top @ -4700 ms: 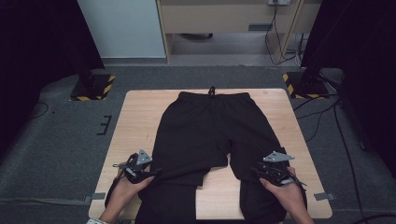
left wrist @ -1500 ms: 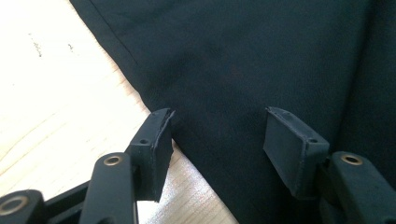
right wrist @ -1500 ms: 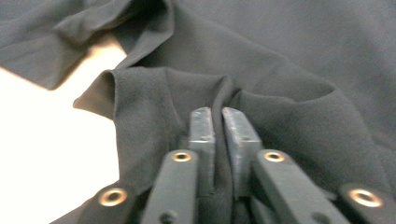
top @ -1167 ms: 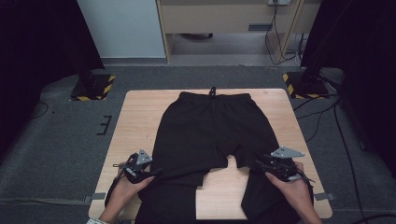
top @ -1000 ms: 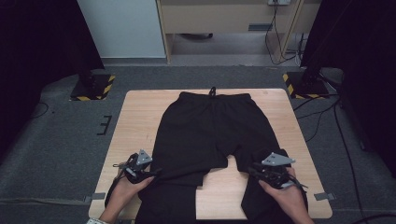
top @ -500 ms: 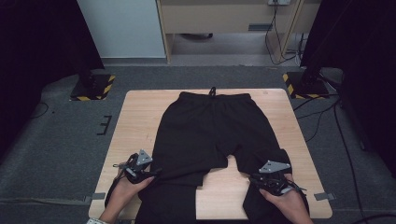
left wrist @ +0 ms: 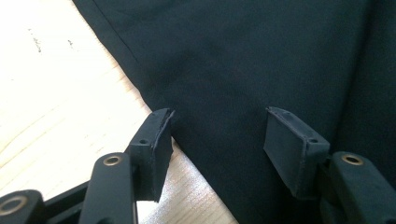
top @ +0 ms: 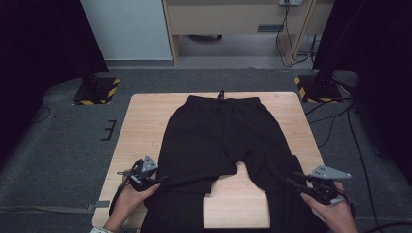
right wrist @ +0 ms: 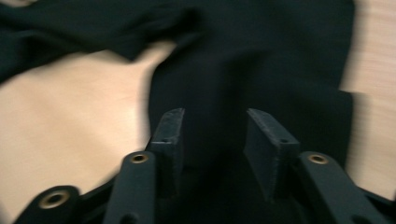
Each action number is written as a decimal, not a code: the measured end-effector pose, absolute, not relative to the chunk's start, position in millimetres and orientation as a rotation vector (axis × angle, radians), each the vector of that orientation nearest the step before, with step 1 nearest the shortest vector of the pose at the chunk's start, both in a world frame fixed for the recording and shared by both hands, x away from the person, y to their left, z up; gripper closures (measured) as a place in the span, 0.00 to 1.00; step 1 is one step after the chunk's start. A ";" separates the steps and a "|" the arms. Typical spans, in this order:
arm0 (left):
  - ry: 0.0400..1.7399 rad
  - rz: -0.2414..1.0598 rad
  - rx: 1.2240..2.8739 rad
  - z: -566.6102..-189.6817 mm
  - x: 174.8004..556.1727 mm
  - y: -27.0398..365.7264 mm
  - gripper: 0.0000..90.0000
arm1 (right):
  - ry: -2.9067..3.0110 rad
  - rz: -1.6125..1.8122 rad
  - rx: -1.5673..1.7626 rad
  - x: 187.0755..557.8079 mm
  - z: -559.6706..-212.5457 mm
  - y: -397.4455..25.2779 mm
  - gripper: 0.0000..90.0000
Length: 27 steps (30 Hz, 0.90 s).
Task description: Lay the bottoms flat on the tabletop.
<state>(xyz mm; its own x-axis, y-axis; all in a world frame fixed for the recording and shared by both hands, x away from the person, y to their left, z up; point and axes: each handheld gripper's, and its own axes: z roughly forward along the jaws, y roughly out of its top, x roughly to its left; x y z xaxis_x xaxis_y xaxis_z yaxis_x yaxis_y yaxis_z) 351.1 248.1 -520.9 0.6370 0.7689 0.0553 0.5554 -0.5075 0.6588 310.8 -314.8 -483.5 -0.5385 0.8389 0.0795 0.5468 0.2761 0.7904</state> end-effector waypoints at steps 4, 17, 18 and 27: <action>1.021 0.456 2.259 -520.0 350.6 246.5 0.45 | 2.111 1.091 1.384 331.1 -497.4 -340.7 0.55; 1.028 0.445 2.249 -520.7 351.0 247.4 0.45 | 2.218 1.077 1.495 360.5 -515.5 -349.1 0.99; 1.028 0.448 2.251 -520.4 351.1 247.1 0.45 | 2.209 1.088 1.494 359.5 -509.7 -349.4 0.99; 0.996 0.481 2.137 -493.5 348.7 236.9 0.45 | 2.037 1.260 1.450 377.1 -467.8 -353.4 0.99</action>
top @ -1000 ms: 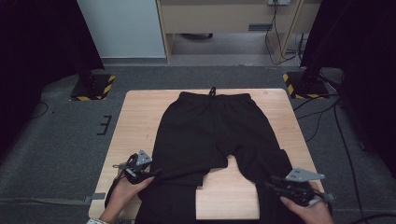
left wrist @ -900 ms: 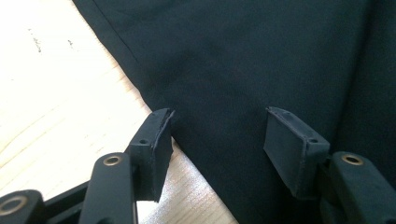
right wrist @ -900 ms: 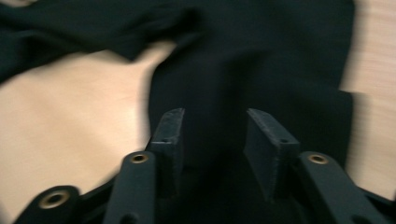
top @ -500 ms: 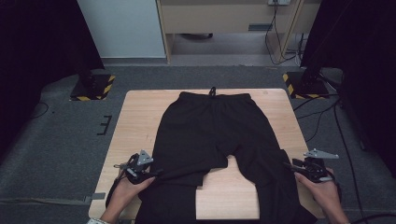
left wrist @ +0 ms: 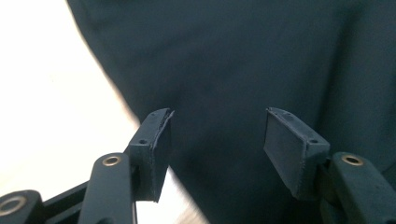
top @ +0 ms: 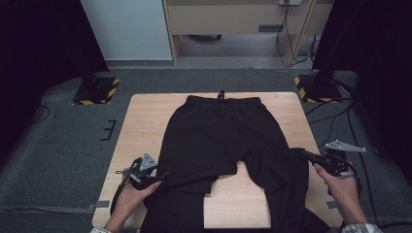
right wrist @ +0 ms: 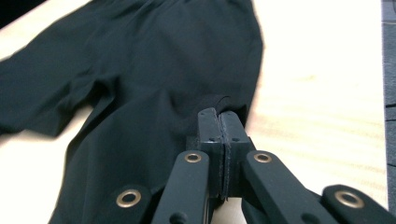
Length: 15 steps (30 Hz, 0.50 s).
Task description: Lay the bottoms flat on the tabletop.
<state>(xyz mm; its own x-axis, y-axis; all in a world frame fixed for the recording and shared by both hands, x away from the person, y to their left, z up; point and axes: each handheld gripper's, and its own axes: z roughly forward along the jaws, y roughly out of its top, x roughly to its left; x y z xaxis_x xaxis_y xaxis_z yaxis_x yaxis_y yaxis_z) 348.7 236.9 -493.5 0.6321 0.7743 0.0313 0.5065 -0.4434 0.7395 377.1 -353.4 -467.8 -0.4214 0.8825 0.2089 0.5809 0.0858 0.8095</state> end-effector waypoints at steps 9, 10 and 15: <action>0.793 0.418 2.146 -465.0 367.6 142.6 0.43 | 2.123 1.133 1.495 400.8 -506.4 -338.5 0.98; 0.782 0.411 2.156 -465.0 372.0 129.5 0.43 | 2.125 1.127 1.492 401.3 -507.9 -337.5 0.98; 0.722 0.379 2.206 -471.9 395.9 63.7 0.41 | 2.144 1.128 1.484 402.3 -512.0 -336.3 0.97</action>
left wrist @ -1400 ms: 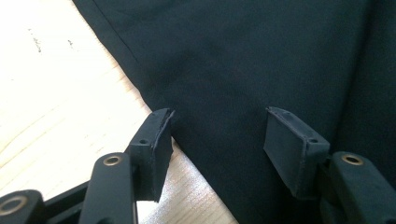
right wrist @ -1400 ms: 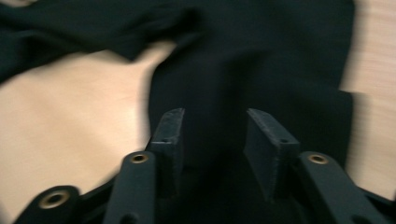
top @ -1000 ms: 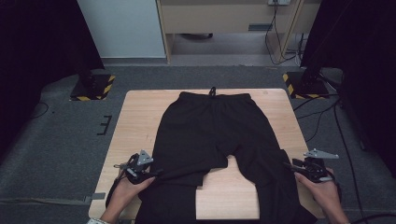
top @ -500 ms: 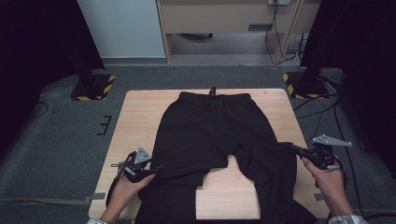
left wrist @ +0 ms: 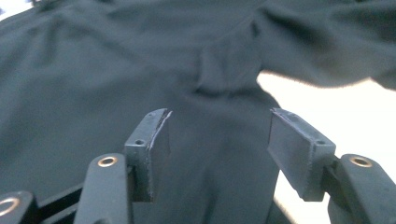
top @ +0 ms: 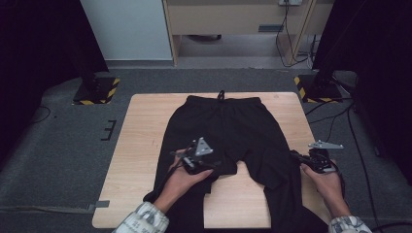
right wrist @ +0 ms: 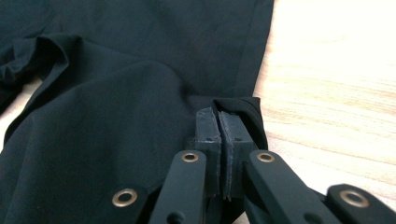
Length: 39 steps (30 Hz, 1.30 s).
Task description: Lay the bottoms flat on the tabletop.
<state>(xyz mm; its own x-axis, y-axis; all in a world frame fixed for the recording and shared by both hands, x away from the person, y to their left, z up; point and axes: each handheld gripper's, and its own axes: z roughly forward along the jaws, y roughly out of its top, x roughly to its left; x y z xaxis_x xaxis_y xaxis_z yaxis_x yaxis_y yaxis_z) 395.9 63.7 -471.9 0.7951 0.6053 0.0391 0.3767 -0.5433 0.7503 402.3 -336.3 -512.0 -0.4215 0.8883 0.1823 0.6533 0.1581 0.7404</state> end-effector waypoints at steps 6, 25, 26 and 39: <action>0.714 0.351 2.236 -487.1 414.9 15.0 0.38 | 2.160 1.144 1.477 399.2 -515.2 -338.3 0.97; 0.744 0.421 2.275 -514.9 420.2 -9.1 0.97 | 2.152 1.174 1.492 389.3 -509.8 -344.0 0.99; 0.741 0.419 2.269 -513.4 417.5 -6.0 0.97 | 2.150 1.176 1.495 387.4 -508.5 -345.8 0.99; 0.788 0.368 2.158 -502.3 396.8 53.0 0.97 | 2.194 1.189 1.468 351.0 -488.4 -357.7 0.99</action>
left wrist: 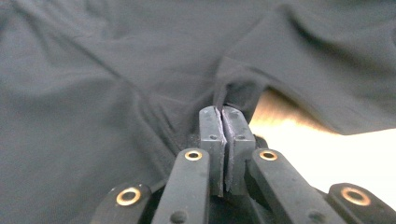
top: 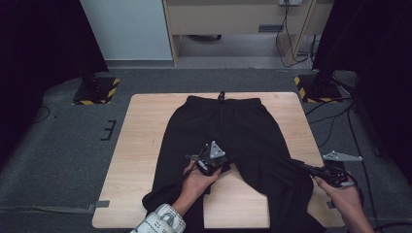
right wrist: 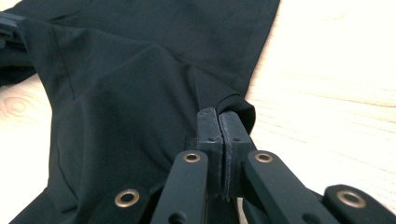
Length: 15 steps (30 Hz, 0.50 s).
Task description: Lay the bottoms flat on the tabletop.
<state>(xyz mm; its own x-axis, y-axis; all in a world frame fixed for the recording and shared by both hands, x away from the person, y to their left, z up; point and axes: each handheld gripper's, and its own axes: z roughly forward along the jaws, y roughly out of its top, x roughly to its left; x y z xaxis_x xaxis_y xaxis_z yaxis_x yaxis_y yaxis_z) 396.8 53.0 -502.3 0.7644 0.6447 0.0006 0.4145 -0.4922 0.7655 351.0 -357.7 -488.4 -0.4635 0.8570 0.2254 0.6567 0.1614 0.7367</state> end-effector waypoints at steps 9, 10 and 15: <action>0.961 0.385 2.094 -512.5 425.6 81.9 0.98 | 2.151 1.148 1.538 369.9 -491.8 -366.3 1.00; 0.961 0.385 2.094 -512.5 425.6 81.9 0.98 | 2.147 1.146 1.548 371.7 -493.0 -366.6 1.00; 1.022 0.387 2.088 -520.3 441.0 86.0 0.97 | 2.156 1.130 1.572 383.8 -502.6 -360.7 0.99</action>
<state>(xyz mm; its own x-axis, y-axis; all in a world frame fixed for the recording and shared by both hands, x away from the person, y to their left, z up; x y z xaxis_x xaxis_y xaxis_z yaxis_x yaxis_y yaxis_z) 441.0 86.0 -520.3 0.6327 0.7721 -0.0585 0.5400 -0.3859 0.7480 383.8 -360.7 -502.6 -0.3907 0.8893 0.2376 0.7013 0.1205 0.7026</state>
